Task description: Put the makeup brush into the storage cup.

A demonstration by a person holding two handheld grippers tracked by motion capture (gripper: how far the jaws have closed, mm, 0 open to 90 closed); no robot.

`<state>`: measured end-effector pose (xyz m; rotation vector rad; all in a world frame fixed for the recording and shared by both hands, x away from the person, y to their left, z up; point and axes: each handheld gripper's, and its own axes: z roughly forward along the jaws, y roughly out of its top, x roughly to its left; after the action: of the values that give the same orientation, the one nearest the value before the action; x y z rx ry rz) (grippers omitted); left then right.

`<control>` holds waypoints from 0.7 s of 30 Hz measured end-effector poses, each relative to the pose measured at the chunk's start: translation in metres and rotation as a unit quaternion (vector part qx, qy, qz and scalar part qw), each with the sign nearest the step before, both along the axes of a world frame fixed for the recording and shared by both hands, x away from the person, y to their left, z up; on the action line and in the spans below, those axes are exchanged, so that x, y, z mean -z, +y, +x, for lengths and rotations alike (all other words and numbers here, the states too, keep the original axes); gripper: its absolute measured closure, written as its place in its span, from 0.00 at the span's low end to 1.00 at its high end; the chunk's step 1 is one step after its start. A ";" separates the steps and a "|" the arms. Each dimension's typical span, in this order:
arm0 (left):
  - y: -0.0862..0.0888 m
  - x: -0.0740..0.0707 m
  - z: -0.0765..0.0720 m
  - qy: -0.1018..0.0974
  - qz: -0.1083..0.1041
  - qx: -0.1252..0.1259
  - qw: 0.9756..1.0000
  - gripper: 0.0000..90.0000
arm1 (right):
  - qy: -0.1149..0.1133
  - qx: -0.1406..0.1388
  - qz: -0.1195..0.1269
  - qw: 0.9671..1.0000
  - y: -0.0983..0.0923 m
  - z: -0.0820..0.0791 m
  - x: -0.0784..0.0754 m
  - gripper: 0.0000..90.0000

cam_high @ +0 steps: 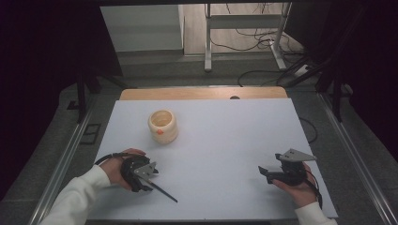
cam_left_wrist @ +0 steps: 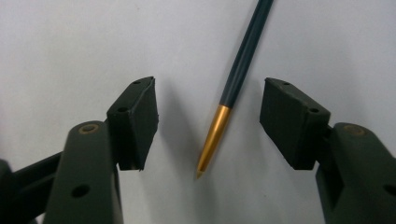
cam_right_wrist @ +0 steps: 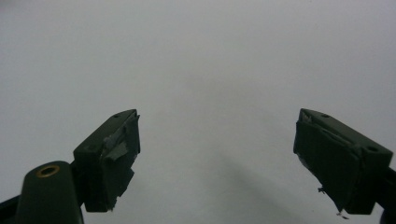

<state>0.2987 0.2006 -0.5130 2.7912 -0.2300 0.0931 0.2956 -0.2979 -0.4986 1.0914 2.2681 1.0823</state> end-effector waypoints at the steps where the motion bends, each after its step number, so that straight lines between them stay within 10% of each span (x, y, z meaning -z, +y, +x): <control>1: 0.000 0.000 0.001 0.002 0.002 -0.004 1.000 0.42 | 0.000 0.000 0.000 1.000 0.000 0.000 0.000 0.17; 21: -0.005 -0.002 0.005 0.055 0.024 0.030 0.998 0.77 | -0.001 0.001 0.001 1.000 0.000 0.000 0.000 0.17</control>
<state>0.3034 0.1955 -0.5115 2.8244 -0.2913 -0.0815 0.2954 -0.2980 -0.4983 1.0928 2.2633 1.0841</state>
